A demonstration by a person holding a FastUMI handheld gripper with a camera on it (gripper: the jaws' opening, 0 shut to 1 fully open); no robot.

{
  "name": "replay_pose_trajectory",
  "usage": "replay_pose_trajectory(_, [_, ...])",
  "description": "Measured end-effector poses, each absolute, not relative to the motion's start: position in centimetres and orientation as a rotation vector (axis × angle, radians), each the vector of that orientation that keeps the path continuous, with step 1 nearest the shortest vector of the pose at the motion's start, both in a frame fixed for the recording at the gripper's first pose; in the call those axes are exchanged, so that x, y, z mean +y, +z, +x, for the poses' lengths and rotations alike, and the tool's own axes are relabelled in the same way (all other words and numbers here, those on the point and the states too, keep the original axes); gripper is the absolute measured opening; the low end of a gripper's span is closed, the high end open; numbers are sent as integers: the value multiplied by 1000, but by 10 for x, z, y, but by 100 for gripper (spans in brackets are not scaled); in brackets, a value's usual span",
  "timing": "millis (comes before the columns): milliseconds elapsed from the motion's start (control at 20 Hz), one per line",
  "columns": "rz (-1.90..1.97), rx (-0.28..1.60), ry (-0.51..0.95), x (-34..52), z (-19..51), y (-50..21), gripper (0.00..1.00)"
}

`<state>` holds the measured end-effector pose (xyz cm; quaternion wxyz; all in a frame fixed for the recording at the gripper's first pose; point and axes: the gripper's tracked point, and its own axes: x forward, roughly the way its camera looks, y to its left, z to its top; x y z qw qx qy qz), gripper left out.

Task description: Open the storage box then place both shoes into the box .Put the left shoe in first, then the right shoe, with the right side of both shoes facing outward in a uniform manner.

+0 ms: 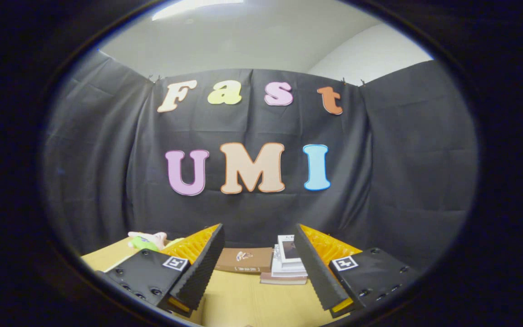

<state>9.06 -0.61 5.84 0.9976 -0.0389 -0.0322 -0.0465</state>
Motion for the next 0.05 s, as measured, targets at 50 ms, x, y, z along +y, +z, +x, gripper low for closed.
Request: replay_pose_trajectory(50, [-78,-71,-91,-8,88,59,99])
